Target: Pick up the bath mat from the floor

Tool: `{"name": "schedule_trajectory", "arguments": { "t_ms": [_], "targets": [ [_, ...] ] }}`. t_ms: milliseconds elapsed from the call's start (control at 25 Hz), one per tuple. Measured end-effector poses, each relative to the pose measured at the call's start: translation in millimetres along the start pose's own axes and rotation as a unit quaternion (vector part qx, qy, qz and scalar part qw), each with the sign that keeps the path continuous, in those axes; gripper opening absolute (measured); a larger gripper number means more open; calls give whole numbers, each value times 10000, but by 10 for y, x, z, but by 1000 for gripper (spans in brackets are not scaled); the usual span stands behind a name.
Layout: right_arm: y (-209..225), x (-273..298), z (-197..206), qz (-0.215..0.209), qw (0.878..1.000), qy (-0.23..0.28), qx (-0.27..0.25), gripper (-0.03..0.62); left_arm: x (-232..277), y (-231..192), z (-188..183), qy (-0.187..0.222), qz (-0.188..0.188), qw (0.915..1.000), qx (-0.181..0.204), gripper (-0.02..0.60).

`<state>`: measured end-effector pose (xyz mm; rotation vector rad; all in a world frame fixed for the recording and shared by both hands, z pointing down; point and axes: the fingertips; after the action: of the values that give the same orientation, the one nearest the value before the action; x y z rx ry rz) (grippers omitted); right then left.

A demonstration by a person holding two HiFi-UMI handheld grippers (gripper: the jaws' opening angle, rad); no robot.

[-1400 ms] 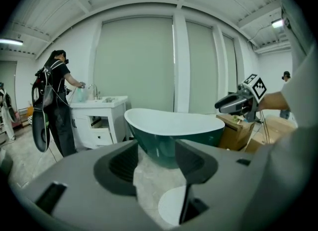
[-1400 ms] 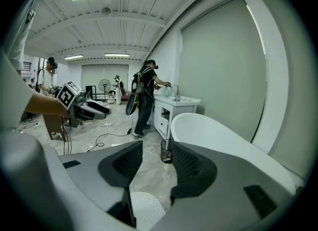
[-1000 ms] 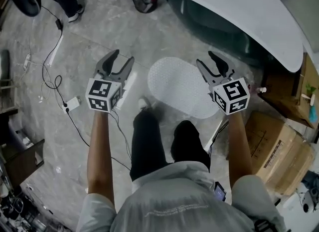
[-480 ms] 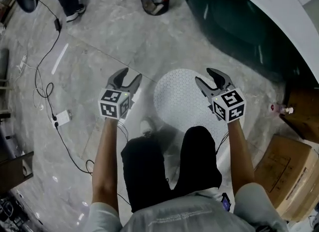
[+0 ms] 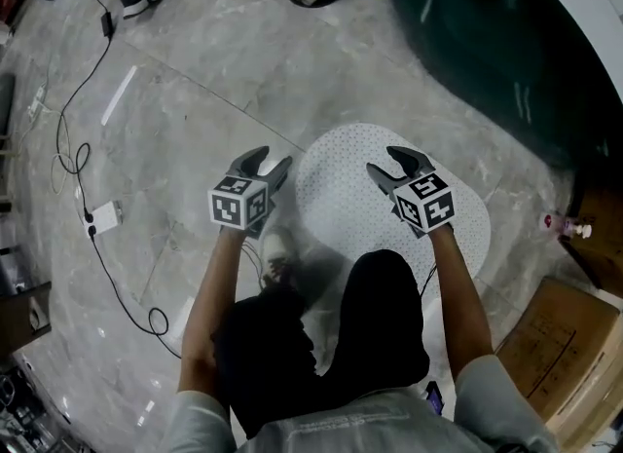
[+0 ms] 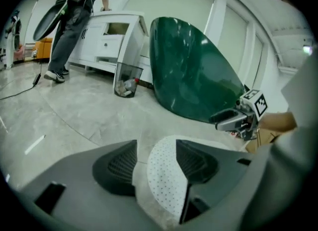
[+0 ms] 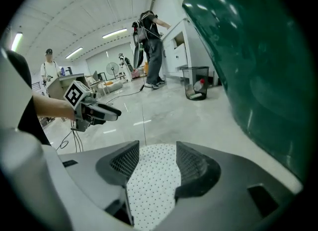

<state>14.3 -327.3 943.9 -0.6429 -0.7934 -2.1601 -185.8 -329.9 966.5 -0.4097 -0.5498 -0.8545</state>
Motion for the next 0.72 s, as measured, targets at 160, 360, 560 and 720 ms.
{"name": "schedule_trajectory", "arguments": {
  "t_ms": [160,360,560,720],
  "targets": [
    [171,300,303,-157,9979,-197,599,233,308,40,422,-397,239,9988,183,230],
    [202,701,648,-302,9954,-500,753,244,779,115,734,-561,749,9950,344,233],
    [154,1051,1048,-459,9932,-884,597,244,970,135,1030,-660,898,9937,105,250],
    [138,1118,1364,-568,9901,-1200,454,244,982,157,1241,-867,910,9919,-163,262]
  ]
}}
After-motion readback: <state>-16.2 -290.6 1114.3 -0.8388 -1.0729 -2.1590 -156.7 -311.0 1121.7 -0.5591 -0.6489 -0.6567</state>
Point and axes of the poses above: the fingertips, and each gripper's own axes: x forward along the fingers, y to its right, z out of its underside, and after that the axes turned 13 degrees about x, right-handed
